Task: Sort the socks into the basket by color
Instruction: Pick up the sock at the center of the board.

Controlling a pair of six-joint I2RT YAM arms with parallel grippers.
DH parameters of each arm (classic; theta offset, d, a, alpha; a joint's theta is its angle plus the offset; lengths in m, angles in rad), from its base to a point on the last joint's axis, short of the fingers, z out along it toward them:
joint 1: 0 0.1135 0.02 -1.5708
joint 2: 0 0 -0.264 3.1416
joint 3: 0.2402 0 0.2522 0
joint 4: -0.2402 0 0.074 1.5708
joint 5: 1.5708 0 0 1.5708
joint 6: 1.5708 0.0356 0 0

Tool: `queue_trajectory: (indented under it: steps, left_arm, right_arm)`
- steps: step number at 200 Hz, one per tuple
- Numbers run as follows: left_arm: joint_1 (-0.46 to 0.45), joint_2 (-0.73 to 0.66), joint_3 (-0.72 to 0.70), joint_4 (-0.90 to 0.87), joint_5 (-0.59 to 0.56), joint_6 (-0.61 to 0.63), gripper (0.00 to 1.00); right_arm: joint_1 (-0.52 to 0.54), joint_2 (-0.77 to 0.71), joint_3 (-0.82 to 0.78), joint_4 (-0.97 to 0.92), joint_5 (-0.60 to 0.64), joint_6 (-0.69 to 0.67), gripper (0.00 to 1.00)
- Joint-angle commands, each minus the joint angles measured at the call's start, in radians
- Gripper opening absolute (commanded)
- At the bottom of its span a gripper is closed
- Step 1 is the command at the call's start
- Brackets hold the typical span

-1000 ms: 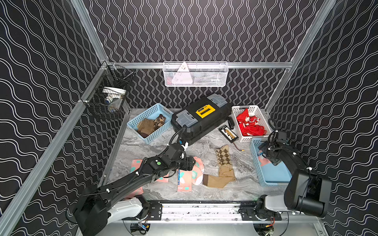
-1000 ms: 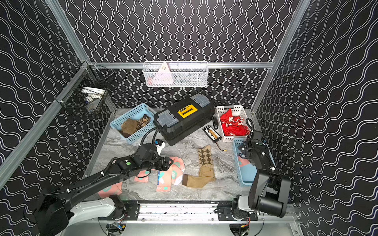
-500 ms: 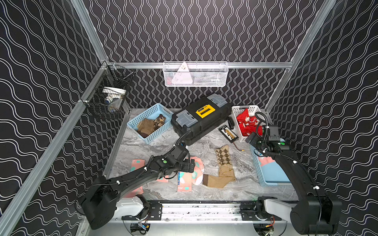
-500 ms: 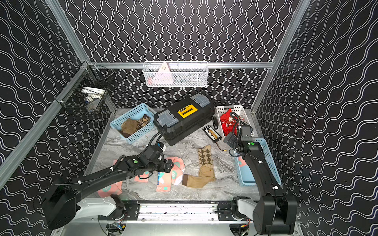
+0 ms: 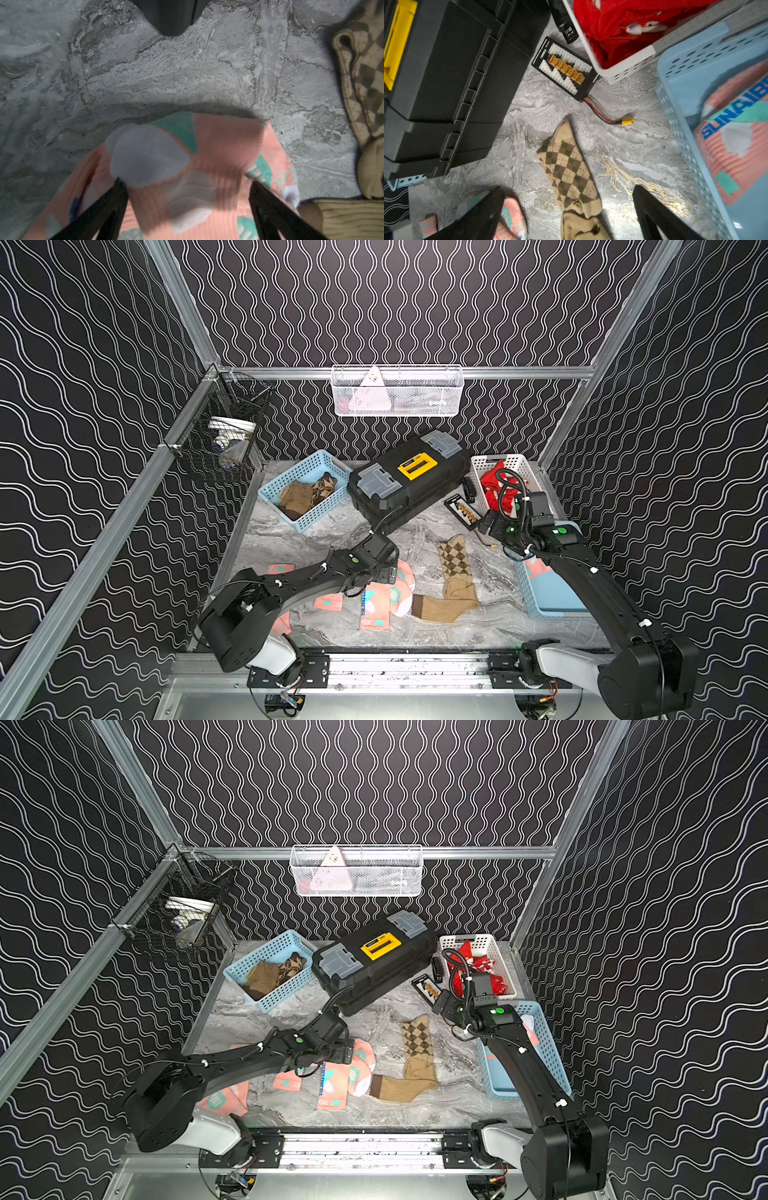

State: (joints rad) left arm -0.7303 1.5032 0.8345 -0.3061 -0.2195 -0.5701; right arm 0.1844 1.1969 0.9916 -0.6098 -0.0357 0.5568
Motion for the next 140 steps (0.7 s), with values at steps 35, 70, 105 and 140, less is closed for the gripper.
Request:
queue_trajectory:
  steps: [35,70,105,140]
  left_arm:
    - [-0.004,-0.041,-0.027,0.132,0.024,0.021,0.62]
    - [-0.005,-0.031,-0.028,0.139,0.059,0.029,0.23]
    - [-0.006,-0.075,-0.059,0.181,0.102,0.034,0.00]
    - [-0.010,-0.186,-0.090,0.227,0.169,0.061,0.00]
  right_arm:
    - [0.005,-0.012,-0.003,0.011,-0.046,-0.018,0.98]
    - [0.010,-0.011,-0.012,0.025,-0.072,-0.018,0.97]
    - [0.022,-0.011,-0.019,0.034,-0.087,-0.018,0.97]
    - [0.037,-0.010,-0.032,0.059,-0.150,-0.032,0.97]
